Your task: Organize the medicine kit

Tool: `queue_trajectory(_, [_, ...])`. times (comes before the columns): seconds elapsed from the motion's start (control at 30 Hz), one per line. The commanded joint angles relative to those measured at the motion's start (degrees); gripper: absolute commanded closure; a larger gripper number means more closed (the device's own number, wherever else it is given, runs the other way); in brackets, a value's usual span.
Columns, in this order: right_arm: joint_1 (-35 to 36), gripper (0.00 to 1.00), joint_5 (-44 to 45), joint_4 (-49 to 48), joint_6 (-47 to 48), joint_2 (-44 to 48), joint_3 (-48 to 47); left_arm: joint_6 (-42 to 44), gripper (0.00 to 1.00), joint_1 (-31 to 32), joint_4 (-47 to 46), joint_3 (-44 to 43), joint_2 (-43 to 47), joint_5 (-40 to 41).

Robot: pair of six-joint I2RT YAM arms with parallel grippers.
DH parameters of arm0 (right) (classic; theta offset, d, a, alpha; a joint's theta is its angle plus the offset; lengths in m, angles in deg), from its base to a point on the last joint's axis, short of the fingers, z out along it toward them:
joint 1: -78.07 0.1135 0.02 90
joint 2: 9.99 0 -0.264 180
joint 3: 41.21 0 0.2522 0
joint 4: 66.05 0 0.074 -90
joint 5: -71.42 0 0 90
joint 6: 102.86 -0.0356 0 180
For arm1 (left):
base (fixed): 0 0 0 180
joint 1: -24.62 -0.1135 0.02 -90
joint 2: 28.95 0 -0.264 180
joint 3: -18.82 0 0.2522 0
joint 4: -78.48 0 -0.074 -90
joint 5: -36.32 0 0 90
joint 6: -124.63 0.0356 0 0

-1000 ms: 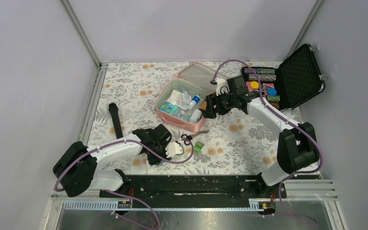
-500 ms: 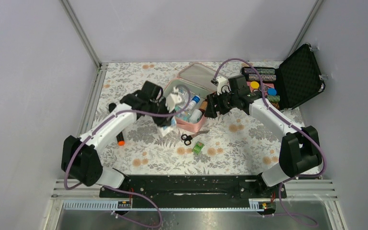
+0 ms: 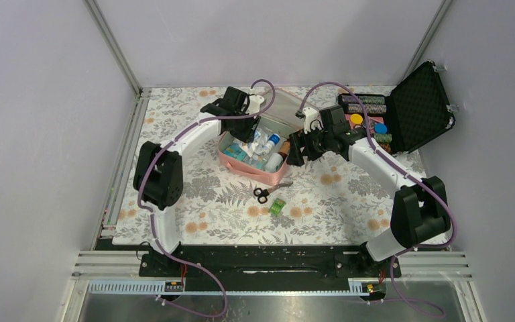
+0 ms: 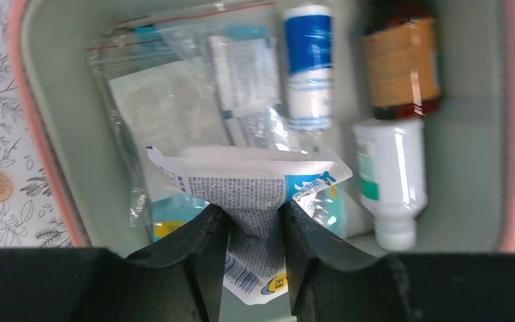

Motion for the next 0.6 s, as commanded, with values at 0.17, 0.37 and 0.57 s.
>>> queue_trajectory(0.17, [-0.25, 0.06, 6.69, -1.04, -0.37, 1.54, -0.52, -6.22, 0.52, -1.94, 3.24, -4.26, -3.31, 9.25])
queue_trajectory(0.37, [-0.55, 0.06, 7.06, 0.02, -3.67, -5.35, -5.99, -4.91, 0.35, -2.85, 3.06, -2.9, -0.43, 10.19])
queue_trajectory(0.57, [-1.47, 0.07, 3.75, 3.17, -5.26, -14.96, -15.03, -6.75, 0.28, -5.1, -3.42, 7.63, 10.81, 10.66])
